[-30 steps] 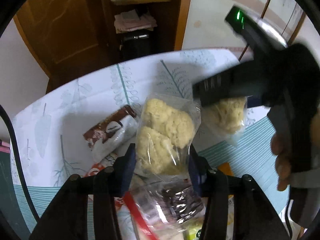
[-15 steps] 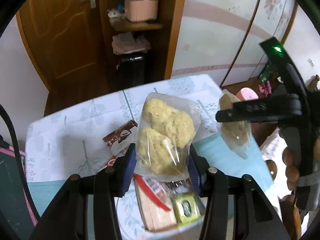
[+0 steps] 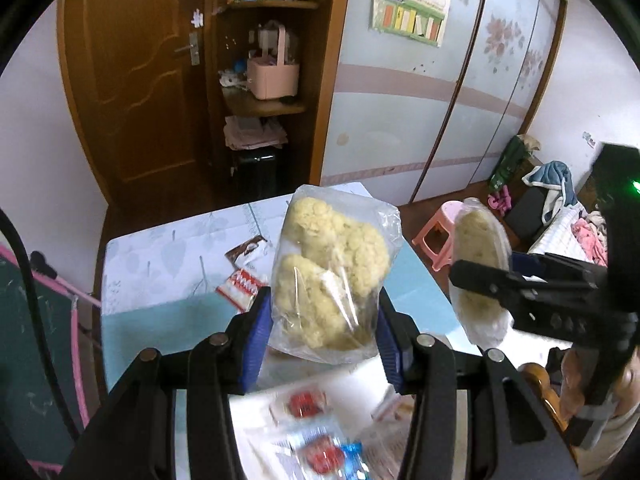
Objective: Organize snacks
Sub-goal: 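Carry both puffed-snack bags over the tray and release them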
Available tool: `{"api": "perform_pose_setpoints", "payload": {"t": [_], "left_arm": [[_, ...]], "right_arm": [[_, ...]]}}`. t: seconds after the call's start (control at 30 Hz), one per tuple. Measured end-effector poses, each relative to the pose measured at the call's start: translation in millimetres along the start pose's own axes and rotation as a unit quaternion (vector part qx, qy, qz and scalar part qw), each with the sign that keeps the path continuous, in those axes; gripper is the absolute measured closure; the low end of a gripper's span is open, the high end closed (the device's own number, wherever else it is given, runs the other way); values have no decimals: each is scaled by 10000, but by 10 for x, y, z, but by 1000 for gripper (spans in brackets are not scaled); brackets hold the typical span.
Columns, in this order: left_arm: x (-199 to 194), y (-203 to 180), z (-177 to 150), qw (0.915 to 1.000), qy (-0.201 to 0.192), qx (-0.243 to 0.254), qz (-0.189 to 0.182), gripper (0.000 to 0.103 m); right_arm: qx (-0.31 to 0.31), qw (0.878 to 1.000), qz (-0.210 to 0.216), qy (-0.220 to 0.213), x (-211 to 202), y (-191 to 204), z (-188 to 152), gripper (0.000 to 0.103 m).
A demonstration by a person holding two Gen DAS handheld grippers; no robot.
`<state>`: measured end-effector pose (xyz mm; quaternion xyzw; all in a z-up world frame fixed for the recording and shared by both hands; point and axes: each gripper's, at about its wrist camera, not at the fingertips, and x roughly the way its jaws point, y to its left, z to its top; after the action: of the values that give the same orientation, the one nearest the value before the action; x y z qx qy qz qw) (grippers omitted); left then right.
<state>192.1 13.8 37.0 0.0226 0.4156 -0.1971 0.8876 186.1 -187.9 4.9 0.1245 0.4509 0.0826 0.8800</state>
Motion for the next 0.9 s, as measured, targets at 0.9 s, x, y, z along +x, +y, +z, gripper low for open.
{"api": "perform_pose_setpoints", "payload": {"t": [0.9], "left_arm": [[15, -507, -1693, 9971, 656, -27, 394, 56]], "right_arm": [[-391, 9992, -13, -23, -157, 206, -1675, 39]]}}
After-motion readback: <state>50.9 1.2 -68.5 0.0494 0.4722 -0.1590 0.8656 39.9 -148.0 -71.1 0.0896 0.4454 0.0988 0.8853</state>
